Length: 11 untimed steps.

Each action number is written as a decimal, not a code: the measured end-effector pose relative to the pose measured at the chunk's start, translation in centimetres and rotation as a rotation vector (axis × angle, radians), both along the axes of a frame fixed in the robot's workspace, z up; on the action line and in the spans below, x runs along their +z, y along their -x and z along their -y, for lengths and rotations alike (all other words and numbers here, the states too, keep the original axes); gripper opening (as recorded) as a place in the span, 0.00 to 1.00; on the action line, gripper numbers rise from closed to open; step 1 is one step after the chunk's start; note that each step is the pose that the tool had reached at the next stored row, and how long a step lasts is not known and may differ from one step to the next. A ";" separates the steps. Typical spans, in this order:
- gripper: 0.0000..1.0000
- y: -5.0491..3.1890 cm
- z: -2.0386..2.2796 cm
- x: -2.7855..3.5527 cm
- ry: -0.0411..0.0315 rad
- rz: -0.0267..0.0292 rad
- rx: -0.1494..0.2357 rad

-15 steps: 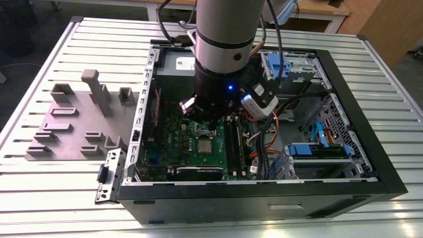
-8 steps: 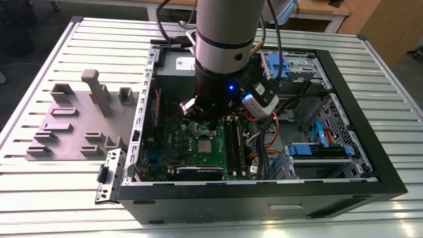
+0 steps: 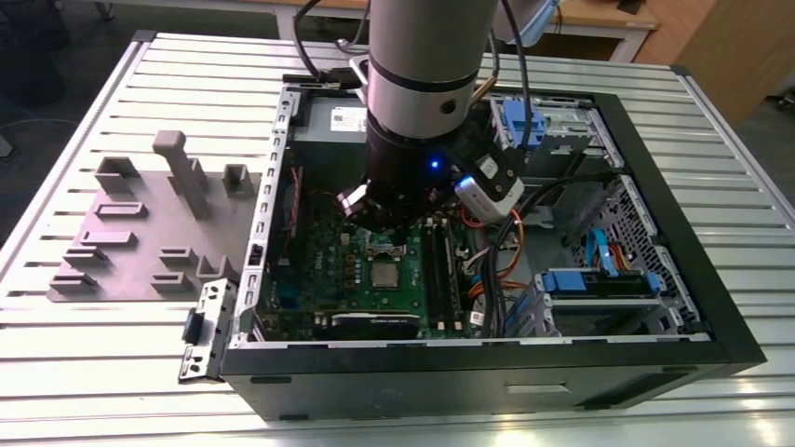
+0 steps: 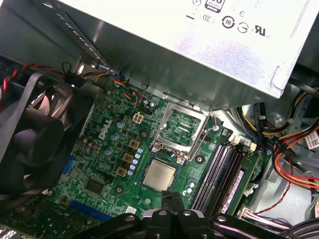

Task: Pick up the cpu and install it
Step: 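Close the cpu cover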

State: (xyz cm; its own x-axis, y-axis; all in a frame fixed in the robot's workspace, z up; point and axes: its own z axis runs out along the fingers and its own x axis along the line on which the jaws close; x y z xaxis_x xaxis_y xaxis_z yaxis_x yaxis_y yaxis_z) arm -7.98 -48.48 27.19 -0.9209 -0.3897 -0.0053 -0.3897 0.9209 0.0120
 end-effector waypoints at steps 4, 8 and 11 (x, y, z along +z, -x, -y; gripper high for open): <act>0.11 0.00 0.00 0.00 0.0001 0.0000 0.004; 0.11 0.00 0.00 0.00 0.0000 0.0000 0.044; 0.11 0.00 0.00 0.00 0.0000 0.0000 0.091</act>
State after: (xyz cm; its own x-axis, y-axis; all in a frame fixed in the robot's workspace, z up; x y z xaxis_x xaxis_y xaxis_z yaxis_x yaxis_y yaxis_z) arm -7.98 -48.47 27.19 -0.8819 -0.4715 -0.0053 -0.4715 0.8818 0.0119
